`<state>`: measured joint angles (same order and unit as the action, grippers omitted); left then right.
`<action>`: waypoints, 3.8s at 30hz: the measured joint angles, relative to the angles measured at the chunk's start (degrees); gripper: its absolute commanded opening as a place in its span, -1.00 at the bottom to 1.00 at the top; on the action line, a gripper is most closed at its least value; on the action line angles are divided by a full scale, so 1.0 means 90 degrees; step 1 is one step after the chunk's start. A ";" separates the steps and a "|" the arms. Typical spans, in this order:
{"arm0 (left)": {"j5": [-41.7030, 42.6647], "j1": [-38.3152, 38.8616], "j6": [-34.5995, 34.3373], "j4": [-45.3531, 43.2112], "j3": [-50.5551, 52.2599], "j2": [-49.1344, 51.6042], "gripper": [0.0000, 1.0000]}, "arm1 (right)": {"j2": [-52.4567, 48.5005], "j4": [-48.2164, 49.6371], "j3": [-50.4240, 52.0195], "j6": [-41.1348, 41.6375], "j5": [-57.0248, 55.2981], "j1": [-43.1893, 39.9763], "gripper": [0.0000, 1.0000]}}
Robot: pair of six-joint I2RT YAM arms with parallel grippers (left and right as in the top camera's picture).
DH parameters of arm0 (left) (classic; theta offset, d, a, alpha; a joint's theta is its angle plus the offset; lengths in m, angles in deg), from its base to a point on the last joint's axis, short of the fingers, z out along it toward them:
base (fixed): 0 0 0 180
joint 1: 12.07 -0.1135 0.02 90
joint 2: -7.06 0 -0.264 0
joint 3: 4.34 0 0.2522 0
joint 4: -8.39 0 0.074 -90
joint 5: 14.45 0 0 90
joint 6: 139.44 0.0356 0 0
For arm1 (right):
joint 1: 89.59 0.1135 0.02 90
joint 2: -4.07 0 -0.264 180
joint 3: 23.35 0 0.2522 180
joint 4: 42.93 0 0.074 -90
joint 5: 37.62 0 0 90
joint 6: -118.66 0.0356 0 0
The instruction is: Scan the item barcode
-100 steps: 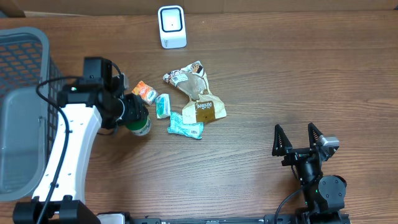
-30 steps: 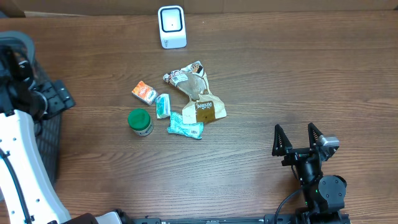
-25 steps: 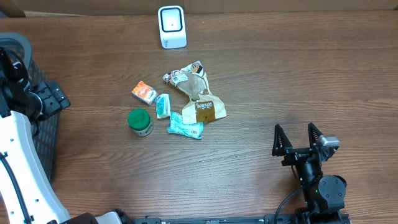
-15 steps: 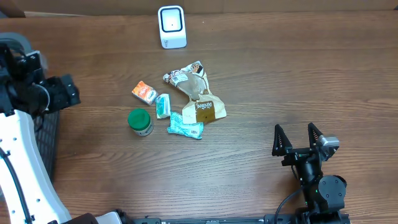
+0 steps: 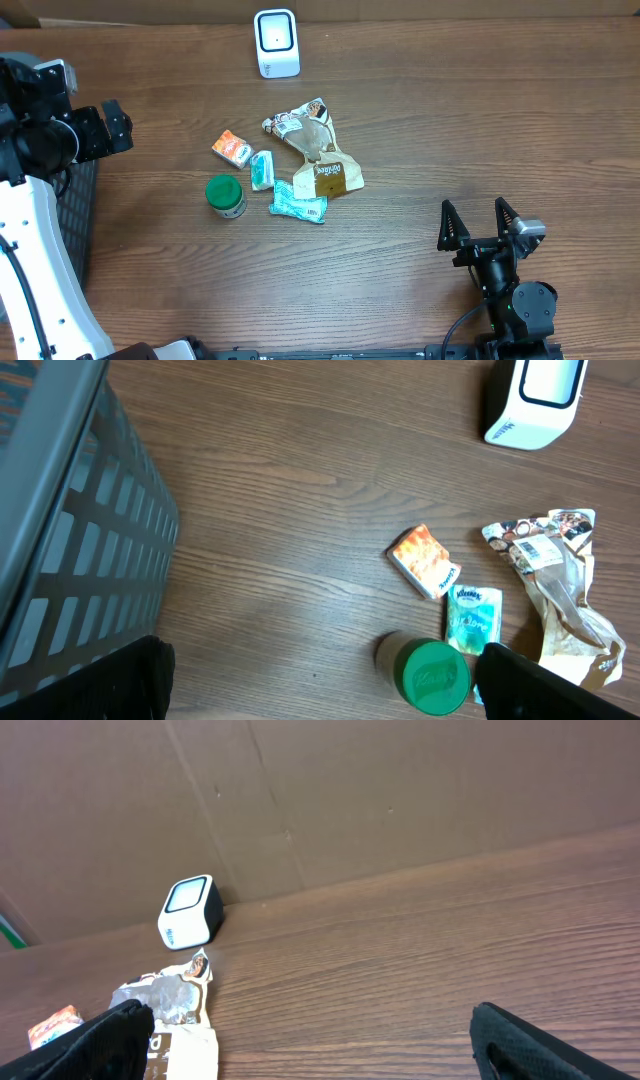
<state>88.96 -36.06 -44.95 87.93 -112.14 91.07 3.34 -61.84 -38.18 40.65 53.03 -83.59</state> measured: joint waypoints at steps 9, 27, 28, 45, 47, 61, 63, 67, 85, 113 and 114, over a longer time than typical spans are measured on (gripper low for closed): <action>0.0015 0.0000 0.0002 0.0007 0.0000 0.0049 0.99 | 0.0000 -0.0002 0.0000 0.0002 0.0000 0.0000 1.00; 0.0015 0.0000 0.0002 0.0007 0.0000 0.0049 0.99 | 0.0000 0.0000 0.0000 0.0000 0.0000 0.0000 1.00; 0.0017 0.0000 0.0002 0.0010 0.0000 0.0049 0.99 | 0.0000 -0.0002 0.0000 -0.0002 0.0000 0.0000 1.00; 0.0017 0.0002 0.0002 0.0015 0.0000 0.0049 0.99 | 0.0000 0.0090 0.0000 0.0000 0.0010 0.0000 1.00; 0.0017 0.0000 0.0002 0.0015 0.0000 0.0049 0.99 | 0.0000 0.0104 0.0000 0.0002 0.0087 0.0000 1.00; 0.0022 0.0000 0.0002 0.0022 0.0000 0.0049 0.99 | -0.1746 -0.0629 -0.1554 0.0080 0.1588 -0.0002 1.00; 0.0039 0.0000 0.0002 0.0022 0.0002 0.0049 0.99 | -0.2611 -0.0976 -0.2455 0.0007 0.1817 0.0000 1.00; 0.0056 0.0000 0.0002 0.0017 0.0007 0.0049 0.99 | -0.4592 -0.2186 -0.4500 -0.0323 0.2312 0.0005 1.00; 0.0063 0.0000 0.0005 0.0019 0.0017 0.0056 0.99 | -1.0690 -0.4087 -0.9923 -0.0950 0.2965 0.1107 0.87; 0.0063 0.0002 0.0005 0.0019 0.0017 0.0056 0.99 | -1.3617 -0.3810 -0.9964 0.0828 0.0495 0.3104 -0.78; 0.0063 0.0000 0.0005 0.0019 0.0017 0.0056 0.99 | -1.3617 -0.3871 -0.9964 0.0877 0.0447 0.3138 -0.70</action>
<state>89.53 -36.06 -44.91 88.10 -111.99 91.57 -119.21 -96.67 -127.85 48.54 57.05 -55.35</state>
